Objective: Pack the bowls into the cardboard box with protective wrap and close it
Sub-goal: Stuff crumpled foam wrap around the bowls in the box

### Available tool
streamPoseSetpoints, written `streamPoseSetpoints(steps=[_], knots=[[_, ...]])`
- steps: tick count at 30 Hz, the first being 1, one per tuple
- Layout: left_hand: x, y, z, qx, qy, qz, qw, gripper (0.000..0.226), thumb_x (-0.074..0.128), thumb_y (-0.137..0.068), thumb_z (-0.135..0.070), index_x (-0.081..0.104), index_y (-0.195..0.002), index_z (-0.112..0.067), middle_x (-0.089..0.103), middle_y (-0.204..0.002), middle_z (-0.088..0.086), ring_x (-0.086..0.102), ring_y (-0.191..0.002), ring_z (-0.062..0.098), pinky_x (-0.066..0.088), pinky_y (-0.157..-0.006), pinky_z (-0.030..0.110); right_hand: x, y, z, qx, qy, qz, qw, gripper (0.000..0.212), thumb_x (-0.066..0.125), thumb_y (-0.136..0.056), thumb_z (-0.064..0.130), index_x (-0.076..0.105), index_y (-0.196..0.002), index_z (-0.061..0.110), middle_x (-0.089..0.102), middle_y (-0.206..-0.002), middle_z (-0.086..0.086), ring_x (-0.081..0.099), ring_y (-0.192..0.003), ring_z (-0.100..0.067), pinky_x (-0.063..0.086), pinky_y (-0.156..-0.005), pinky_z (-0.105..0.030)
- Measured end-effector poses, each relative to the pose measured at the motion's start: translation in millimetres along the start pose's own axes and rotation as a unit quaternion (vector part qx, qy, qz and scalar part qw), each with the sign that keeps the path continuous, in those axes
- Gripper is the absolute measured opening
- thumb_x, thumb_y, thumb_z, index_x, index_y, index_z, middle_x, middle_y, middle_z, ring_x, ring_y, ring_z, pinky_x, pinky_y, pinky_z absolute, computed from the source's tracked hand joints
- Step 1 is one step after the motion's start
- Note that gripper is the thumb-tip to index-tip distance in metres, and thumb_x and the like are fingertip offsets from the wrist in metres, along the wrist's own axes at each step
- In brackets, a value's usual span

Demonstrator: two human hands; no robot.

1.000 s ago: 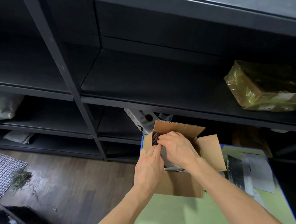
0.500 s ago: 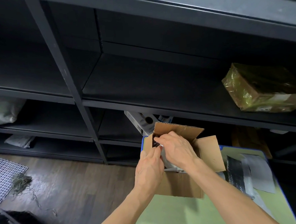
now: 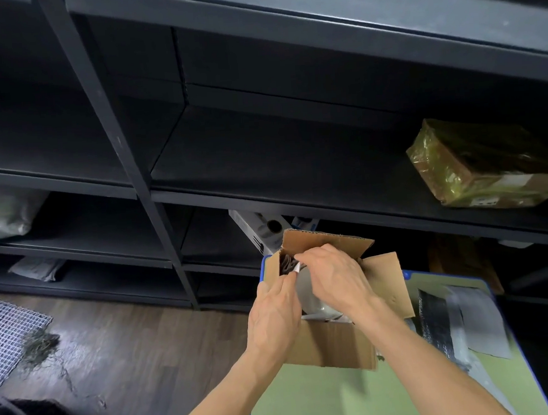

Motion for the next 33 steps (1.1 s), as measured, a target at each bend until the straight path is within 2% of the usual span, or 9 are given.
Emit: streamPoseSetpoints(steps=[3,6,8,11,15,20,25,30,33], knots=[[2.5,1.6,0.9,0.017,-0.009,0.027,0.999,0.037,0.035,-0.099,-0.023,0.047,-0.134,-0.031,0.058,-0.112,-0.015,0.028,-0.073,0.018,0.026,-0.066,0.025,-9.7,15.8,-15.5,0.016,-0.005,-0.027,0.999,0.048,0.055,-0.086,-0.001,0.068,-0.126,0.021,0.069,-0.123,0.005,0.059,-0.114,-0.020,0.050,-0.093,-0.036],[-14.7,5.6,-3.8,0.017,0.034,-0.005,0.999,0.024,0.046,-0.098,-0.023,0.054,-0.120,-0.027,0.058,-0.103,-0.011,0.038,-0.080,0.016,0.037,-0.062,0.029,-10.5,34.0,-28.9,0.030,-0.003,-0.040,0.999,0.042,0.060,-0.086,0.000,0.071,-0.121,0.020,0.071,-0.116,0.004,0.062,-0.105,-0.021,0.052,-0.082,-0.034],[-22.9,10.4,-9.8,0.038,0.026,-0.035,0.998,0.016,0.055,-0.095,-0.018,0.058,-0.110,-0.022,0.057,-0.097,-0.007,0.044,-0.082,0.018,0.045,-0.064,0.033,-9.8,44.1,-34.4,0.030,-0.020,-0.042,0.998,0.041,0.060,-0.086,-0.001,0.071,-0.120,0.018,0.071,-0.117,0.003,0.061,-0.104,-0.021,0.054,-0.085,-0.035],[-24.3,17.6,-14.4,0.053,0.023,-0.053,0.997,0.012,0.059,-0.093,-0.016,0.060,-0.104,-0.019,0.055,-0.092,-0.004,0.046,-0.080,0.018,0.044,-0.064,0.033,-7.9,56.4,-40.8,0.036,-0.041,-0.036,0.998,0.038,0.057,-0.088,0.001,0.072,-0.120,0.018,0.070,-0.118,0.004,0.061,-0.105,-0.021,0.053,-0.087,-0.037],[-22.1,27.8,-20.7,0.064,0.014,-0.049,0.997,0.008,0.055,-0.096,-0.017,0.060,-0.102,-0.017,0.053,-0.093,-0.003,0.046,-0.077,0.019,0.044,-0.065,0.036,-7.6,73.3,-39.6,0.023,-0.072,-0.025,0.997,0.035,0.052,-0.094,0.006,0.071,-0.122,0.018,0.069,-0.119,0.006,0.059,-0.110,-0.018,0.051,-0.089,-0.036],[-21.6,36.2,-43.1,0.080,0.018,-0.059,0.995,0.010,0.049,-0.098,-0.018,0.059,-0.096,-0.017,0.053,-0.088,-0.004,0.044,-0.075,0.019,0.043,-0.064,0.036,-16.1,97.8,-49.3,0.027,-0.123,-0.046,0.991,0.029,0.057,-0.094,0.006,0.073,-0.115,0.018,0.070,-0.111,0.009,0.060,-0.106,-0.014,0.052,-0.086,-0.030],[-6.9,38.5,-91.1,0.120,0.044,-0.038,0.991,0.019,0.047,-0.099,-0.022,0.058,-0.084,-0.019,0.051,-0.072,-0.006,0.042,-0.067,0.019,0.040,-0.060,0.037,-30.6,127.1,-73.4,0.056,-0.157,-0.058,0.984,0.021,0.059,-0.096,0.015,0.072,-0.110,0.023,0.065,-0.098,0.014,0.055,-0.098,-0.007,0.044,-0.080,-0.020],[23.9,48.2,-154.0,0.178,0.103,0.027,0.978,0.012,0.056,-0.098,-0.017,0.059,-0.086,-0.020,0.055,-0.074,-0.005,0.045,-0.068,0.017,0.040,-0.063,0.032,-40.2,165.2,-113.2,0.096,-0.170,-0.062,0.979,0.018,0.052,-0.099,0.032,0.068,-0.105,0.028,0.061,-0.095,0.018,0.054,-0.095,-0.005,0.048,-0.076,-0.023],[49.7,57.5,-185.4,0.209,0.121,0.072,0.968,0.010,0.055,-0.099,-0.020,0.059,-0.089,-0.020,0.056,-0.078,-0.005,0.050,-0.073,0.016,0.042,-0.064,0.033,-38.2,193.2,-143.5,0.130,-0.160,-0.057,0.977,0.014,0.052,-0.100,0.033,0.065,-0.100,0.029,0.060,-0.093,0.017,0.054,-0.092,-0.005,0.047,-0.074,-0.023]])
Point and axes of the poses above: each hand's wrist, its own y-axis away from the middle knuckle, its own x-axis out of the palm, z = x × y, the point moved 6 cm from there along -y, towards the middle knuckle
